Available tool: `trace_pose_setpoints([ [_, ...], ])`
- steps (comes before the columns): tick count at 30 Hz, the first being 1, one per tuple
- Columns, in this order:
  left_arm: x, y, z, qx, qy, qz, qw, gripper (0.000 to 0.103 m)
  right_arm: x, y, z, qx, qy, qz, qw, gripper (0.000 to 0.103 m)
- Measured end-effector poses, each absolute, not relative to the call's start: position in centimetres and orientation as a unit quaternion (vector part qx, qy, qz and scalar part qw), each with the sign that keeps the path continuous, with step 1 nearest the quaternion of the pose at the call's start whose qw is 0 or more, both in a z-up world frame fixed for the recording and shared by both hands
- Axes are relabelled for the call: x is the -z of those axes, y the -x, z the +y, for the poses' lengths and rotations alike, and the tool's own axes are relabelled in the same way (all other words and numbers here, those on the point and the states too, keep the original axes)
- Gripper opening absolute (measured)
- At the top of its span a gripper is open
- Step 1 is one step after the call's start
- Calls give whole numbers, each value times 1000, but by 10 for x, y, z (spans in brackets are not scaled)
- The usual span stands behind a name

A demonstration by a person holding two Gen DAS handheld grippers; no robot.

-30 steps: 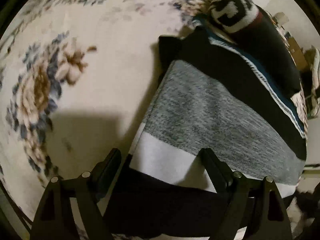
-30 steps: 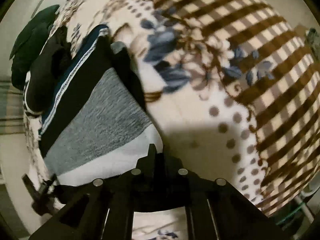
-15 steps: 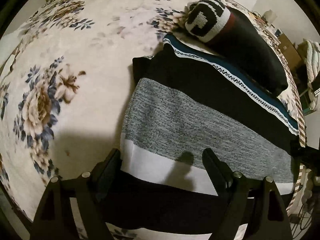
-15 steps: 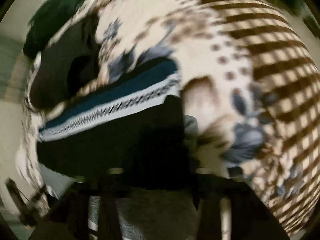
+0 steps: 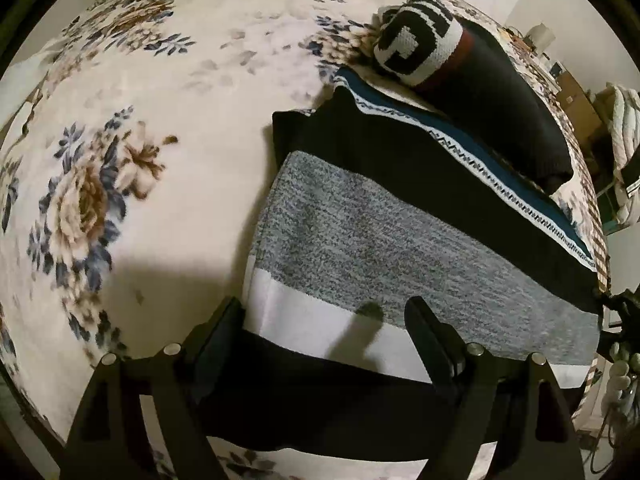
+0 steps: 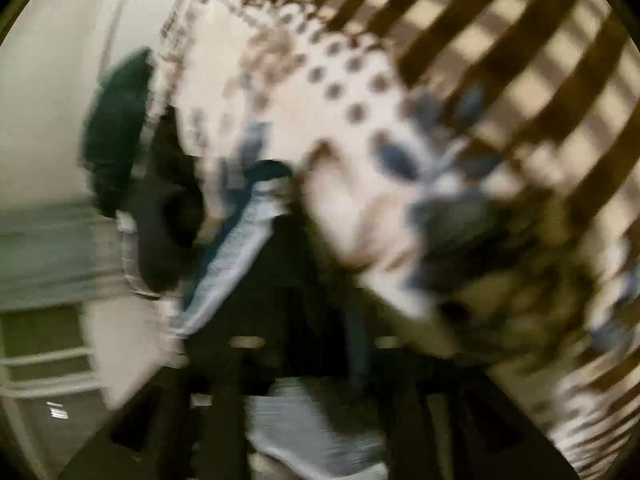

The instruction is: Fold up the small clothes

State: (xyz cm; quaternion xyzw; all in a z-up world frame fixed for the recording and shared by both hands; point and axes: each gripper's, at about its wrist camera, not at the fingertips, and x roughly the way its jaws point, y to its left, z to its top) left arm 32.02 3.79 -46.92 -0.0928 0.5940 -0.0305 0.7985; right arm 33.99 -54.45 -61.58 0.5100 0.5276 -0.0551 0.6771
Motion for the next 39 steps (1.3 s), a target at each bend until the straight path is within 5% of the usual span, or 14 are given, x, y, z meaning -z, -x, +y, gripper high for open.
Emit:
trace_pose_setpoints([
  [5, 467, -319, 37, 27, 92, 590, 802, 83, 591, -354, -524, 18, -477, 512, 714, 54],
  [6, 466, -320, 38, 25, 94, 590, 802, 83, 593, -360, -517, 15, -463, 525, 714, 41],
  [7, 464, -321, 40, 23, 98, 588, 803, 83, 596, -363, -513, 16, -458, 532, 712, 11],
  [12, 452, -345, 48, 19, 110, 569, 815, 83, 619, -361, -522, 56, -501, 530, 682, 11],
  [17, 466, -408, 47, 45, 121, 572, 810, 83, 593, -371, -481, 47, -354, 579, 733, 25],
  [21, 496, -454, 33, 67, 114, 599, 790, 82, 600, -379, -478, 56, -360, 585, 725, 25],
  [22, 501, -458, 29, 75, 114, 601, 787, 73, 601, -374, -484, 58, -376, 581, 720, 25],
  [25, 500, -458, 23, 102, 117, 598, 787, 6, 608, -367, -494, 63, -414, 568, 708, 25],
  [29, 475, -442, 18, 158, 151, 572, 791, 5, 607, -360, -490, 65, -419, 562, 710, 25],
  [32, 466, -440, 37, 213, 272, 551, 759, 5, 609, -360, -491, 66, -415, 563, 711, 25],
  [36, 524, -451, 90, 201, 489, 542, 653, 6, 610, -363, -491, 65, -415, 567, 708, 25],
  [39, 565, -452, 121, 149, 526, 558, 624, 10, 609, -363, -494, 65, -417, 571, 705, 25],
])
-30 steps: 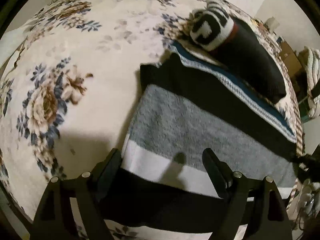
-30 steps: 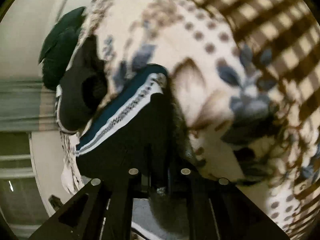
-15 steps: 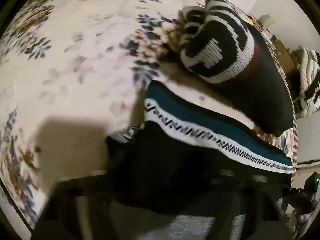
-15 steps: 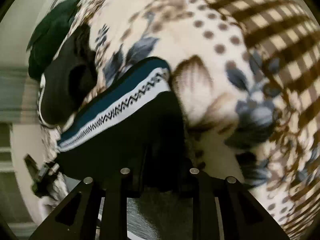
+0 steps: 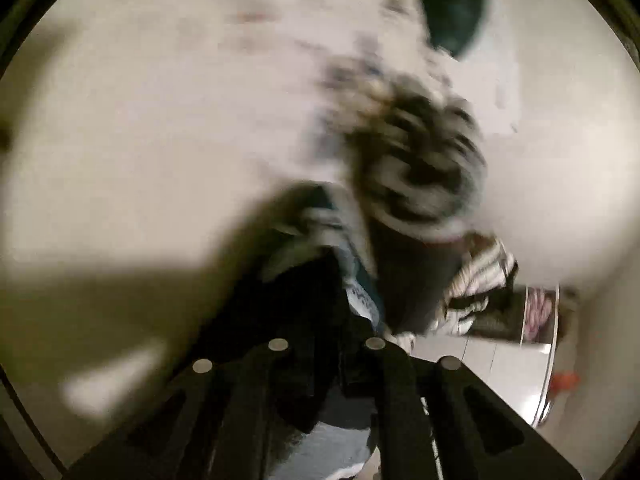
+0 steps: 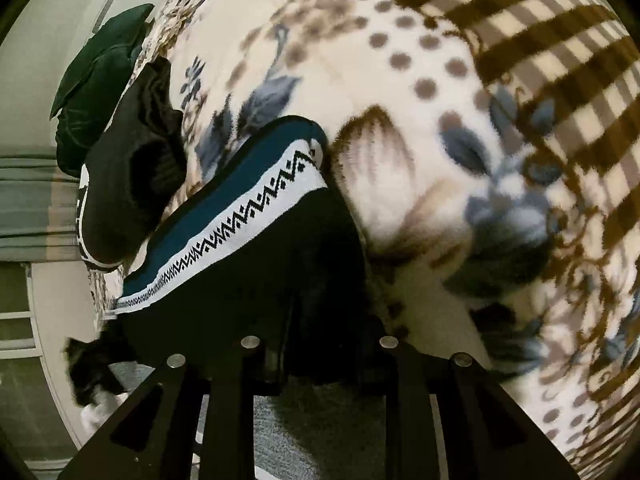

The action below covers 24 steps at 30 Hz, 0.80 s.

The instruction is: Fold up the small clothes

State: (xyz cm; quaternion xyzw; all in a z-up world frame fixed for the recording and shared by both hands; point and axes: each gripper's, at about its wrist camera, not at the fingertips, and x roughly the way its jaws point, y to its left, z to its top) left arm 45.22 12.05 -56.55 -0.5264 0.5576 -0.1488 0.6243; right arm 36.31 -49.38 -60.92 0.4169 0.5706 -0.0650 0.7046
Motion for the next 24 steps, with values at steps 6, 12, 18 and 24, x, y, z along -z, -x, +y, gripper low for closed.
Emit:
trace_pose_setpoints([
  [6, 535, -452, 109, 151, 463, 554, 675, 61, 604, -370, -494, 61, -400, 581, 707, 26],
  [12, 523, -475, 58, 128, 238, 606, 748, 59, 585, -371, -493, 96, -355, 553, 747, 14],
  [18, 522, -496, 53, 82, 178, 618, 761, 59, 594, -385, -498, 116, -340, 572, 738, 13],
  [24, 471, -452, 43, 51, 122, 589, 797, 60, 578, -365, -508, 103, -379, 559, 731, 54],
])
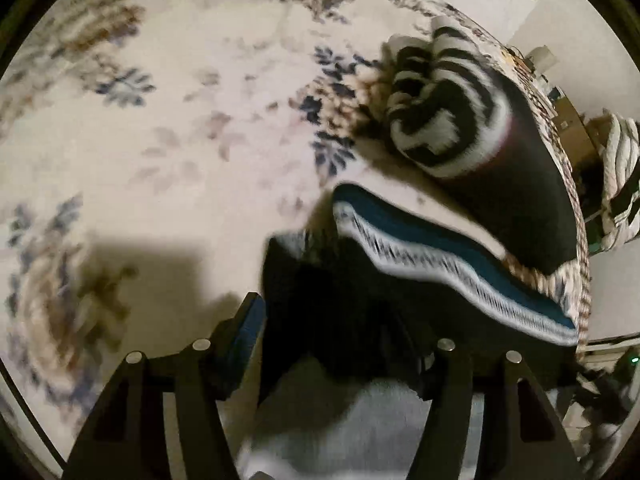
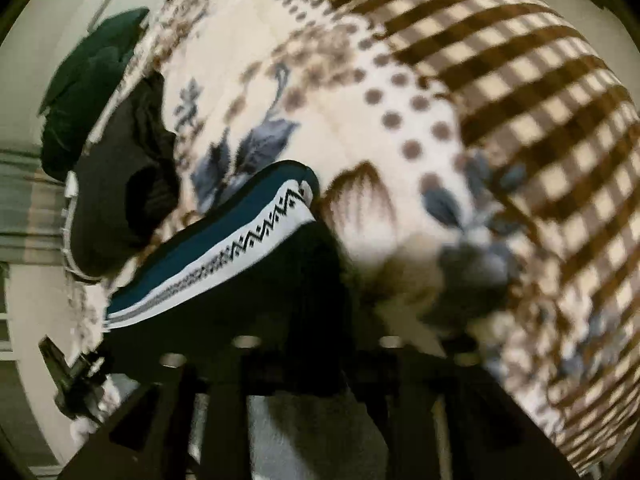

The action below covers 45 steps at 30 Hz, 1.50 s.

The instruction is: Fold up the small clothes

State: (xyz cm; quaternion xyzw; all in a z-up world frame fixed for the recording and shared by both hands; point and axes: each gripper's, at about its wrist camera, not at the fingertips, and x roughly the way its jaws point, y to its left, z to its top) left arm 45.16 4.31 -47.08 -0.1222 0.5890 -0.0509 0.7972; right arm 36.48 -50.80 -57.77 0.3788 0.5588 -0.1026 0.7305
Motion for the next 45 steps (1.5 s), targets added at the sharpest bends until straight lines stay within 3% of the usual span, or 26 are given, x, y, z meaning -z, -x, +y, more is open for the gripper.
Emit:
trace_pose_setpoints([
  [1, 465, -439, 41, 48, 113, 585, 801, 66, 572, -355, -509, 105, -381, 552, 734, 69],
  [2, 459, -427, 37, 44, 101, 582, 806, 78, 562, -336, -510, 113, -388, 539, 739, 73],
  [4, 454, -399, 24, 42, 84, 579, 810, 88, 552, -305, -509, 124, -403, 524, 740, 75],
  [6, 458, -376, 11, 41, 73, 587, 806, 89, 548, -267, -505, 138, -431, 509, 732, 82],
  [12, 491, -336, -47, 92, 54, 620, 778, 89, 588, -175, -466, 149, -548, 469, 677, 83],
  [18, 517, -338, -66, 98, 41, 631, 769, 89, 635, -156, -447, 123, -645, 346, 671, 84],
  [21, 518, -343, -60, 104, 54, 635, 764, 90, 641, -144, -434, 121, -682, 322, 645, 84],
  [34, 523, -339, -69, 105, 44, 643, 757, 91, 665, -139, -380, 90, -712, 317, 620, 84],
  [45, 526, -344, -71, 113, 48, 649, 751, 91, 640, -174, -388, 131, -689, 215, 680, 85],
])
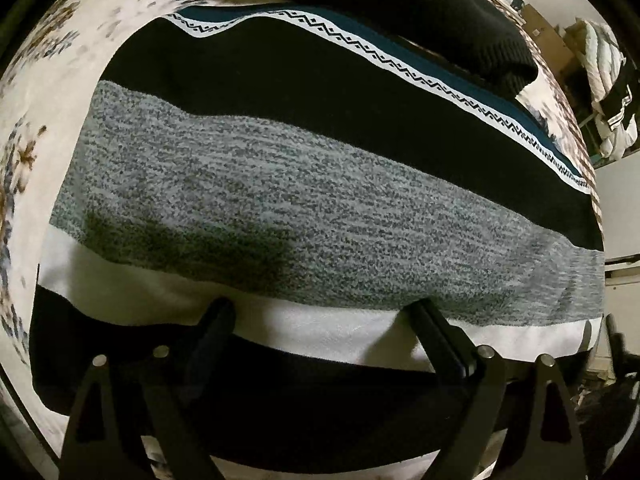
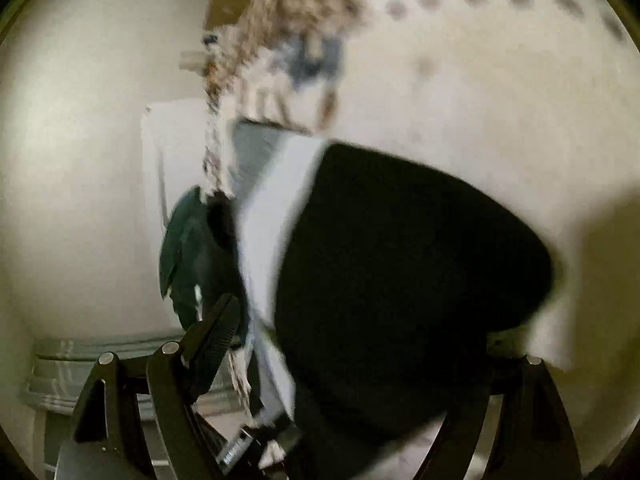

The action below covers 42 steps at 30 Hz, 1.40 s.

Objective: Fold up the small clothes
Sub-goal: 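Fold the held hem with the right gripper over the sweater toward the left gripper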

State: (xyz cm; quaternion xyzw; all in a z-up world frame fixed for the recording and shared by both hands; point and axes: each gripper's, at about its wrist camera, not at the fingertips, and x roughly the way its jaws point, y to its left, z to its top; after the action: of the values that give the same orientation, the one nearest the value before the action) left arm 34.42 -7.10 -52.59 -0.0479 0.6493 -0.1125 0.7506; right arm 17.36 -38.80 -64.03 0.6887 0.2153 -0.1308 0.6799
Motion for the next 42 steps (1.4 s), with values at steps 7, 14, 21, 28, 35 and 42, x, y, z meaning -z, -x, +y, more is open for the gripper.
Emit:
trace_pose_setpoints([
  [7, 527, -342, -64, 119, 50, 646, 752, 92, 646, -178, -412, 145, -679, 190, 694, 85],
  [14, 525, -338, -56, 121, 57, 643, 754, 92, 647, -195, -425, 166, -646, 229, 709, 43],
  [21, 513, -335, -26, 118, 110, 641, 751, 92, 597, -206, -416, 206, -576, 266, 745, 37],
  [28, 486, -318, 48, 75, 168, 614, 767, 92, 515, -276, -349, 205, -362, 336, 845, 35],
  [35, 474, -283, 141, -6, 208, 586, 783, 92, 489, -361, -197, 119, -139, 391, 902, 35],
  [42, 492, -241, 208, -85, 257, 584, 765, 92, 539, -381, -21, 10, 48, 449, 892, 34],
])
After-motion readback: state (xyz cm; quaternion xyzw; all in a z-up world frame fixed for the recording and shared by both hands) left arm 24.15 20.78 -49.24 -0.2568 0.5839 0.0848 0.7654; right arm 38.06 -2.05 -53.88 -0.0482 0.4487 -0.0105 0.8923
